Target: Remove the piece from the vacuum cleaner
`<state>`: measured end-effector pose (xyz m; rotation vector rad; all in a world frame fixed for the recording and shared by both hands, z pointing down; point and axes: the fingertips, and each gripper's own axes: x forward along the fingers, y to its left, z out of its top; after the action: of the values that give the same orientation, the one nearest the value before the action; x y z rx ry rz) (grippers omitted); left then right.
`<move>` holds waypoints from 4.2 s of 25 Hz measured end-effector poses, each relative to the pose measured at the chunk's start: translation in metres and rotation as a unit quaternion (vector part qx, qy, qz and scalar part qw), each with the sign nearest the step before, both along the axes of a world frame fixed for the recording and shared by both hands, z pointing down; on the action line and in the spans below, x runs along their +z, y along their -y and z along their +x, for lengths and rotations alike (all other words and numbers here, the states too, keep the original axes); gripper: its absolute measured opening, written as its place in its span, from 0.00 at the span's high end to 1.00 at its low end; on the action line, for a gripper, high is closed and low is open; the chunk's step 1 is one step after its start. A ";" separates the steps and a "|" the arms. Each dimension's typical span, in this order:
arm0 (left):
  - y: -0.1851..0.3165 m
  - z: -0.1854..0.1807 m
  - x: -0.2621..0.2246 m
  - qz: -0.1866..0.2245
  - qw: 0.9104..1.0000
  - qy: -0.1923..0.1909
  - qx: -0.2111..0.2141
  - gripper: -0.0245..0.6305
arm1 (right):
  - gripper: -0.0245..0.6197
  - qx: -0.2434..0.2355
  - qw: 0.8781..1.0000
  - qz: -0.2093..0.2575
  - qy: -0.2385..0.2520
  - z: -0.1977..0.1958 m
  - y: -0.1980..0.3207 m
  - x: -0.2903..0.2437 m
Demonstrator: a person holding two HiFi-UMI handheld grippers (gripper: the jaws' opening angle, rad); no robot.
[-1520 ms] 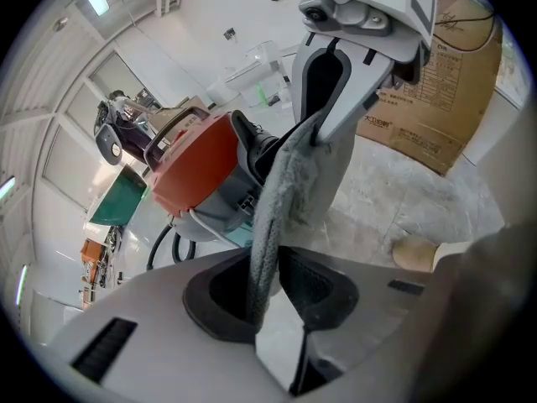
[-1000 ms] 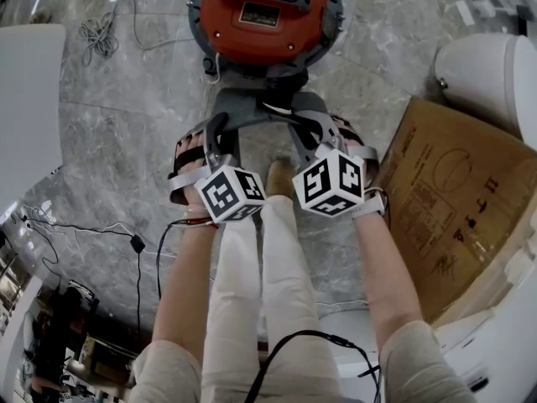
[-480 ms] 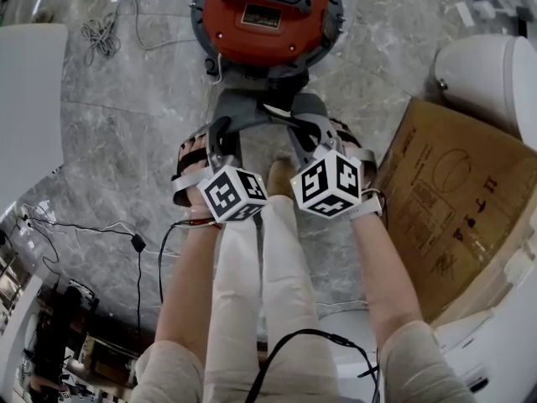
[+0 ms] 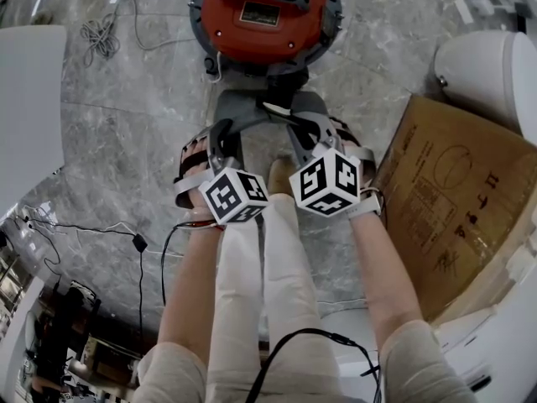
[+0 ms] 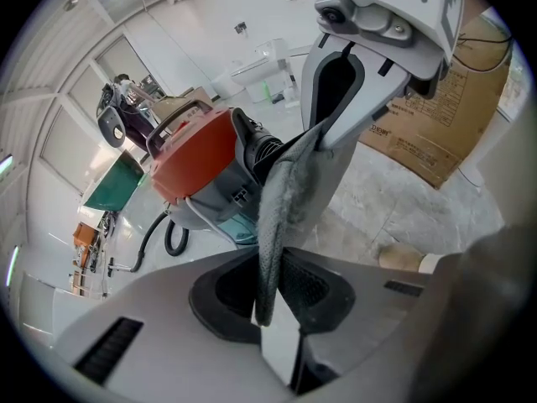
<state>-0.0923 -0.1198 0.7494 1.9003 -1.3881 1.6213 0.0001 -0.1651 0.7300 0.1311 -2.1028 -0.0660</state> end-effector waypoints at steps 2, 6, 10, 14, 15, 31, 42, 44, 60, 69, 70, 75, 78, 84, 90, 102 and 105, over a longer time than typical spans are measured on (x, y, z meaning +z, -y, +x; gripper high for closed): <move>-0.002 0.000 0.000 0.000 1.000 0.000 -0.001 0.87 | 0.90 -0.005 1.000 0.007 -0.003 -0.001 -0.001 -0.001; -0.006 -0.002 -0.001 0.002 1.000 -0.003 -0.007 0.87 | 0.90 -0.016 1.000 0.017 -0.006 -0.003 -0.004 -0.003; -0.009 0.001 0.002 -0.001 1.000 -0.007 -0.004 0.87 | 0.90 -0.011 1.000 0.010 -0.002 -0.002 -0.005 -0.002; -0.009 0.002 0.003 0.000 1.000 -0.009 -0.005 0.87 | 0.90 0.000 1.000 0.005 0.000 -0.001 -0.004 -0.001; -0.009 0.003 0.003 0.001 1.000 -0.009 -0.006 0.87 | 0.90 0.000 1.000 0.008 -0.001 -0.001 -0.004 -0.001; -0.016 0.000 0.005 -0.003 1.000 -0.010 -0.005 0.87 | 0.90 -0.003 0.999 0.035 -0.009 -0.004 -0.010 -0.005; -0.020 -0.002 0.008 -0.009 1.000 -0.011 -0.007 0.87 | 0.90 0.009 1.000 0.017 -0.006 -0.003 -0.018 0.001; -0.025 -0.004 0.011 -0.013 1.000 -0.009 -0.010 0.87 | 0.90 0.010 1.000 0.017 -0.004 -0.003 -0.025 0.004; -0.042 -0.006 0.004 -0.011 1.000 -0.010 -0.011 0.87 | 0.90 0.011 1.000 -0.003 0.009 -0.004 -0.043 -0.007; -0.044 -0.005 -0.024 0.000 1.000 -0.018 -0.003 0.87 | 0.90 0.006 1.000 0.011 0.016 -0.006 -0.043 -0.037; -0.045 -0.004 -0.028 0.003 1.000 -0.021 -0.003 0.87 | 0.90 0.008 1.000 0.010 0.018 -0.006 -0.043 -0.042; -0.047 -0.003 -0.055 0.018 0.999 -0.046 -0.013 0.87 | 0.90 0.009 1.000 0.006 0.028 -0.006 -0.046 -0.070; -0.047 -0.001 -0.071 0.028 0.998 -0.064 -0.010 0.87 | 0.90 0.011 0.999 0.001 0.033 -0.004 -0.048 -0.087; -0.053 0.001 -0.104 0.038 0.997 -0.073 0.000 0.88 | 0.90 0.012 0.999 -0.001 0.040 -0.002 -0.055 -0.120; -0.061 0.001 -0.142 0.044 0.995 -0.091 -0.008 0.89 | 0.90 0.003 0.999 -0.007 0.048 -0.004 -0.062 -0.158; -0.067 0.001 -0.227 0.052 0.993 -0.109 0.005 0.89 | 0.90 0.005 0.998 -0.018 0.063 0.000 -0.074 -0.239; -0.066 0.002 -0.246 0.053 0.992 -0.112 0.011 0.89 | 0.90 0.004 0.998 -0.016 0.063 0.001 -0.074 -0.259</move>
<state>-0.0901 -0.0535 0.5031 2.0907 -1.3880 1.3191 0.0015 -0.0915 0.4713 0.1275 -2.2283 -0.0205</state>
